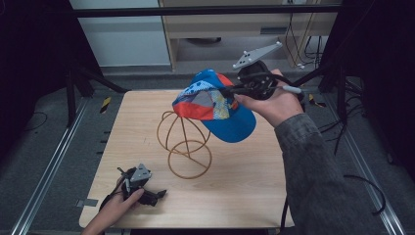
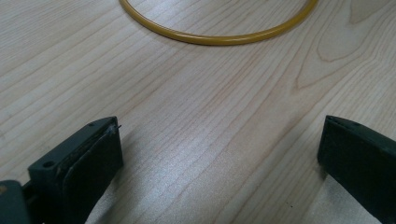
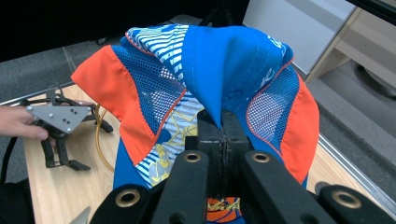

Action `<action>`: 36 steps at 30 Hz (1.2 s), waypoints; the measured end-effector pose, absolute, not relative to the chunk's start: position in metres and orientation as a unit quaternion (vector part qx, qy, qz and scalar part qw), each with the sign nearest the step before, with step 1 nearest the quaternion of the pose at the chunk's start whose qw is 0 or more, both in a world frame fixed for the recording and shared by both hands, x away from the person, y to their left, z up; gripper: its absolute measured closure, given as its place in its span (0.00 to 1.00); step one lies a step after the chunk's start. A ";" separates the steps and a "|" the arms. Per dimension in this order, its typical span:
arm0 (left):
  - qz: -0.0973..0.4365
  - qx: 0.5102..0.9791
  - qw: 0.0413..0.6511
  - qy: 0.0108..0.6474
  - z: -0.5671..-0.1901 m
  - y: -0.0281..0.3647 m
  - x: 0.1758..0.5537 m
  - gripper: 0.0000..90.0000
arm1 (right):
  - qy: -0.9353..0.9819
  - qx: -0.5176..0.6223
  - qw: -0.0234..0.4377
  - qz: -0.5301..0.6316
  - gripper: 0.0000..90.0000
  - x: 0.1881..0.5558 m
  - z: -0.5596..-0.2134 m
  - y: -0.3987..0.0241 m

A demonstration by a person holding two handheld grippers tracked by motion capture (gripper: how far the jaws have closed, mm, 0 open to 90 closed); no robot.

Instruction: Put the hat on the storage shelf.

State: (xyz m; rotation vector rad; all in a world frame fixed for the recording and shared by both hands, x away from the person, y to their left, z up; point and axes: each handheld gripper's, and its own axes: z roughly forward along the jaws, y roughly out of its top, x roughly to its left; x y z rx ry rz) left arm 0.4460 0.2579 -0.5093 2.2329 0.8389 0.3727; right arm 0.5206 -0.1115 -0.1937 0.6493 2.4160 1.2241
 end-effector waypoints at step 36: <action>0.144 0.864 0.356 0.325 -0.509 0.258 0.446 0.00 | 0.877 0.201 0.140 0.414 1.00 0.553 -0.207 -0.026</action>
